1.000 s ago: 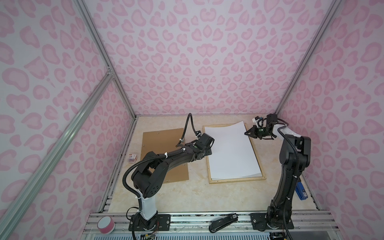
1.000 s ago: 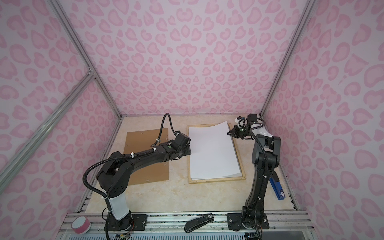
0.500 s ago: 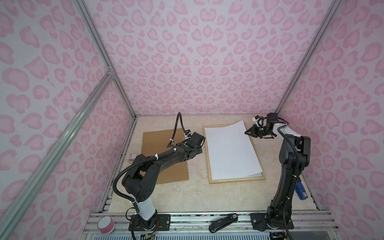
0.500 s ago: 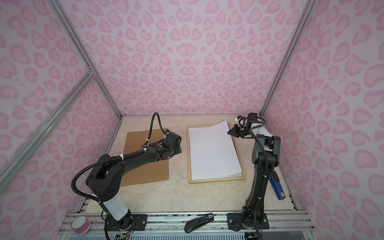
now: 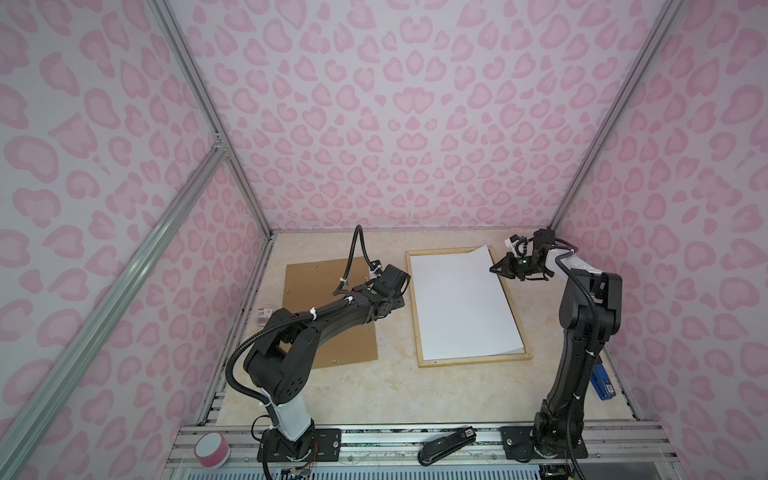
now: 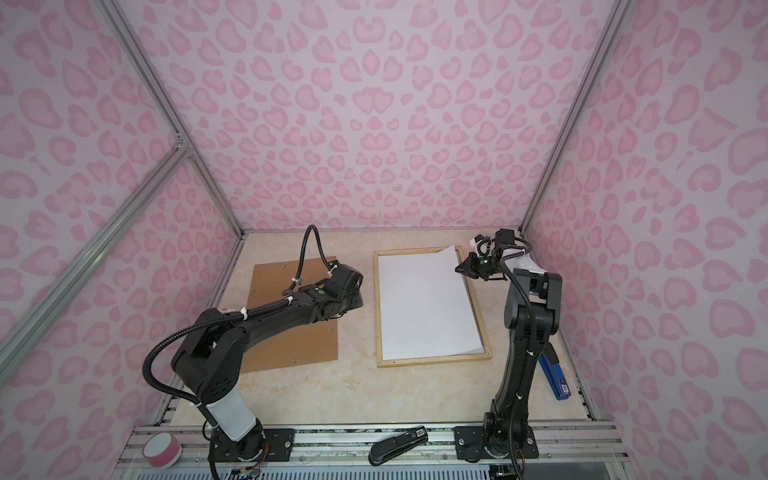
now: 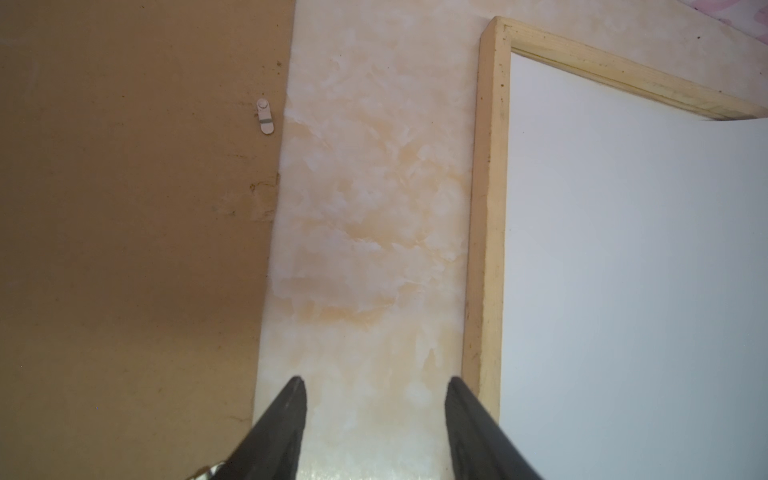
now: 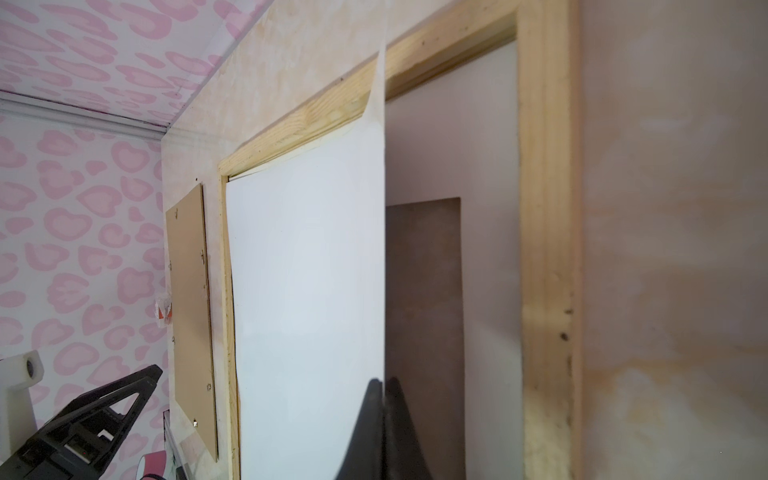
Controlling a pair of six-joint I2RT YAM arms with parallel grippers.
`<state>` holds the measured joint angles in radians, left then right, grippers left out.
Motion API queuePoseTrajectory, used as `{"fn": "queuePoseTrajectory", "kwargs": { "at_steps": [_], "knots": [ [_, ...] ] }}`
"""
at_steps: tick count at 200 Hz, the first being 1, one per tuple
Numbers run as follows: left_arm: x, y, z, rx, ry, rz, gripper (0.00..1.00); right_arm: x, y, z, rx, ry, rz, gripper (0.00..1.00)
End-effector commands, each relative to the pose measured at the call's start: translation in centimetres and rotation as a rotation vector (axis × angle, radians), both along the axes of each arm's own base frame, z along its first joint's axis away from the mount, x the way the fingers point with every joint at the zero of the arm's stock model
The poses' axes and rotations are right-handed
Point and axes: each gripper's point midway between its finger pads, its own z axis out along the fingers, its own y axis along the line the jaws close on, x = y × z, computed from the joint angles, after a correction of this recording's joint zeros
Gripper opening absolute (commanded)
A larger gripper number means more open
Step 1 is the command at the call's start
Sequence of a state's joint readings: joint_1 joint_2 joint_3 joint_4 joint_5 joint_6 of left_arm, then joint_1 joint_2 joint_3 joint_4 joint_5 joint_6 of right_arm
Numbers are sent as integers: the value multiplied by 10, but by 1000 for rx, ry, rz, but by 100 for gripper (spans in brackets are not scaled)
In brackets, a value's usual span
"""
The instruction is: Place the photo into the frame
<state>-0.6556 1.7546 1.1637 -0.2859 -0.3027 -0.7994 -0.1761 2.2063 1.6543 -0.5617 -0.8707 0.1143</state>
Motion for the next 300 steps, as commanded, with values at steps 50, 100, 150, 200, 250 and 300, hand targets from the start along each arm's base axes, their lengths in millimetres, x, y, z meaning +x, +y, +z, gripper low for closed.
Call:
{"fn": "queuePoseTrajectory", "kwargs": {
  "at_steps": [50,100,150,200,250,300],
  "knots": [
    [1,2,7,4,-14,1,57,-2,-3,0,-13,-1,-10,16],
    [-1,4,7,6,-15,-2,57,-2,-33,-1,-196,3,-126,43],
    [-1,2,4,7,-10,-10,57,-7,-42,21,-369,-64,-190,49],
    [-3,9,1,31,-3,1,57,-9,-20,14,-431,-52,-150,49],
    [-6,78,-16,144,71,139,58,-24,73,24,-375,-144,-54,49],
    [-22,168,-18,219,126,303,61,-47,194,40,-254,-249,57,53]
  ]
}}
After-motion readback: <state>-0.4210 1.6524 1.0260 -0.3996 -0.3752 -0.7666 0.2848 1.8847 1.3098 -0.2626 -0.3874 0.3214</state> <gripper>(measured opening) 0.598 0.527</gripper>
